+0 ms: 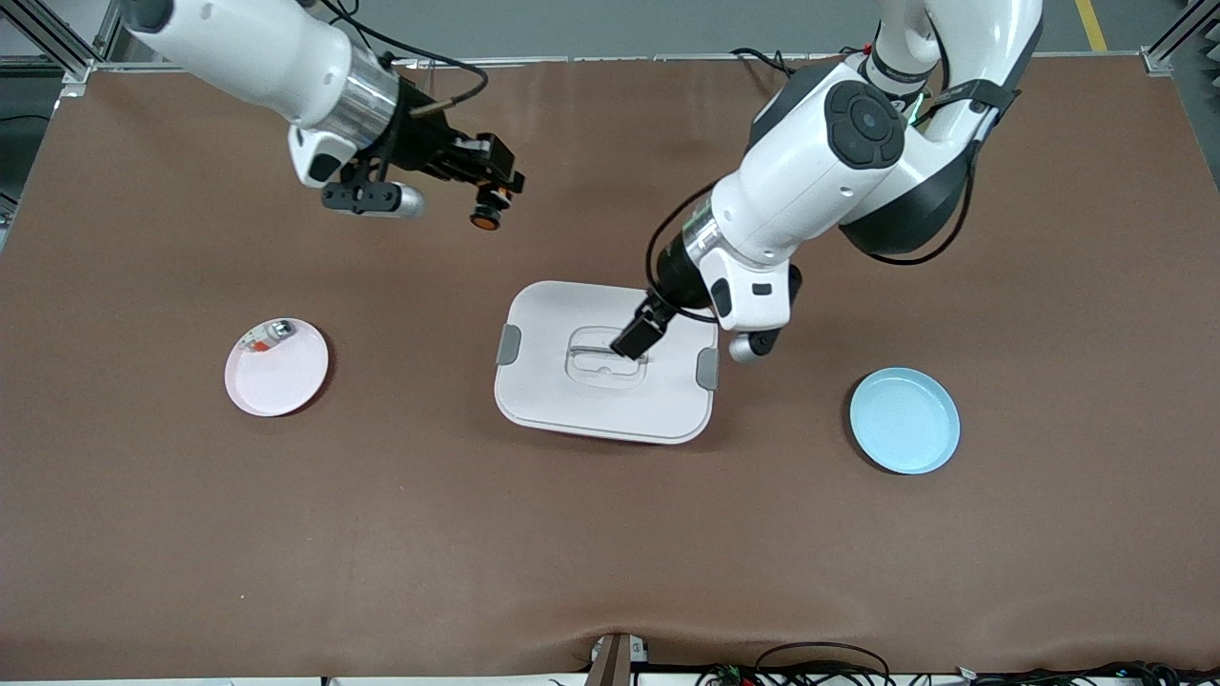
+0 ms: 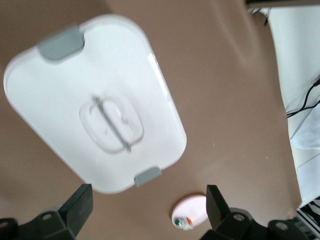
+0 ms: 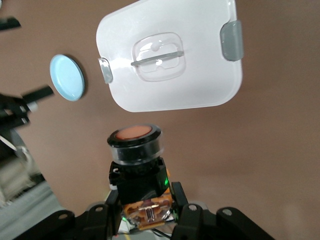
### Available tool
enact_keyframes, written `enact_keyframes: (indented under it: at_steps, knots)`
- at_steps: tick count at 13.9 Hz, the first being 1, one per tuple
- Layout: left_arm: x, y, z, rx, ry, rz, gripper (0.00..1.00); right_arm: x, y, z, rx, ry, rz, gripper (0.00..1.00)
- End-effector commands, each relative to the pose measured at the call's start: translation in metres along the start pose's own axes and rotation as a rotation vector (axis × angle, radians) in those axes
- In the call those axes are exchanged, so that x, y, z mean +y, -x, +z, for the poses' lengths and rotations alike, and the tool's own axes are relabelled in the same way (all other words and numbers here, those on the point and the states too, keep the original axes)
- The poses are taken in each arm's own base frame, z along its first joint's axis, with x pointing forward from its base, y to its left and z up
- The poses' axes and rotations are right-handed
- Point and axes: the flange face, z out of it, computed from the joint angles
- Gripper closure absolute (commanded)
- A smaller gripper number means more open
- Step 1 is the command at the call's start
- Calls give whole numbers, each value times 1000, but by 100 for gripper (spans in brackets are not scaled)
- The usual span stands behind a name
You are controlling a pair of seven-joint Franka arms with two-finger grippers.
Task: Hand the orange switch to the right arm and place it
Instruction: 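Open the left gripper and withdraw it while the right gripper holds, then carry the switch with the right gripper above the white plate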
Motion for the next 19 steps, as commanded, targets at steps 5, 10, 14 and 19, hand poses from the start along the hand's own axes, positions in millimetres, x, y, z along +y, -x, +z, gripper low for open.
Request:
enact_keyframes:
  at_steps: [5,10,14,19]
  knots:
    - [-30,-85,-33,208,-235,346,0,66,-17,-43,-77,389,-548,100]
    - [-61,-164,-103,284,-367,475,0,137,-55,-71,-195,565,-930,100]
    - [-100,-226,-187,285,-428,629,0,190,-78,-74,-235,631,-1110,100]
    - [-140,-217,-250,225,-470,752,0,278,-104,-30,-204,674,-1346,100]
